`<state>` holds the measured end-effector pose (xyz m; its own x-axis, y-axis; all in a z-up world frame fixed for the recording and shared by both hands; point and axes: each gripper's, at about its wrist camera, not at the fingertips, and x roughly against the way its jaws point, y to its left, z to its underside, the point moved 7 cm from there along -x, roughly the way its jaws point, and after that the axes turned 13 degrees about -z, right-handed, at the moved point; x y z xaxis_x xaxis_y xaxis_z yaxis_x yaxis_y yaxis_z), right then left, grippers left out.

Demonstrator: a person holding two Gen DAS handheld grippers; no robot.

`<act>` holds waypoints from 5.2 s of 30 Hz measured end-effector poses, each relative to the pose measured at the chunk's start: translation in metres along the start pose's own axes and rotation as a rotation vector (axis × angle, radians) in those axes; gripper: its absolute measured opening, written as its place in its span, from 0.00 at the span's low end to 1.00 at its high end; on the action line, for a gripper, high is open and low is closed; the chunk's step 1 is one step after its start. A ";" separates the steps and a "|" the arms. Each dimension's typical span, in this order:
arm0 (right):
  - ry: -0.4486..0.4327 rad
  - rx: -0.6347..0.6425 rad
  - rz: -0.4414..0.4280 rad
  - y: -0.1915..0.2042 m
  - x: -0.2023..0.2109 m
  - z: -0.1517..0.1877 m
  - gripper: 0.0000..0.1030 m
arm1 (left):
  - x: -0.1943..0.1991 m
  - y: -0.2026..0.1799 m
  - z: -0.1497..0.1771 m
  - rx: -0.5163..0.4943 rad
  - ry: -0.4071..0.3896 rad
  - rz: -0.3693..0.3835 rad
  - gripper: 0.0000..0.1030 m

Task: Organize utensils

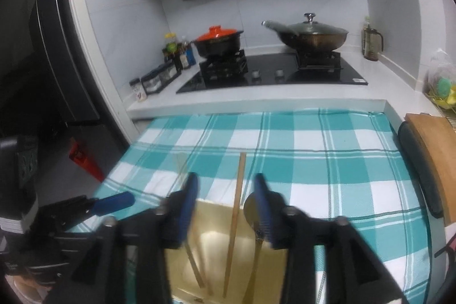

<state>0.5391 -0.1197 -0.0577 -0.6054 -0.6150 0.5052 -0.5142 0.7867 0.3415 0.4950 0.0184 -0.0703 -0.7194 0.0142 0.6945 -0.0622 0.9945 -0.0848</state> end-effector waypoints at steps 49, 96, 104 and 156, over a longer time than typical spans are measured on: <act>0.153 -0.062 0.189 0.045 0.144 0.333 0.27 | 0.122 0.041 0.309 -0.004 0.042 -0.185 0.94; 0.235 -0.022 0.322 0.026 0.107 0.338 0.14 | 0.027 0.030 0.265 -0.070 0.130 -0.203 0.94; 0.218 -0.022 0.314 0.025 0.108 0.339 0.14 | -0.001 0.028 0.277 -0.119 0.184 -0.271 0.94; 0.354 -0.164 0.155 -0.012 0.164 0.321 0.36 | 0.055 0.059 0.289 -0.114 0.273 -0.035 0.64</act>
<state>0.2510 -0.2473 -0.2327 -0.4068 -0.4549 0.7922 -0.3126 0.8842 0.3472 0.2518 0.0474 -0.2437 -0.5046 -0.0086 0.8633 0.0056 0.9999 0.0133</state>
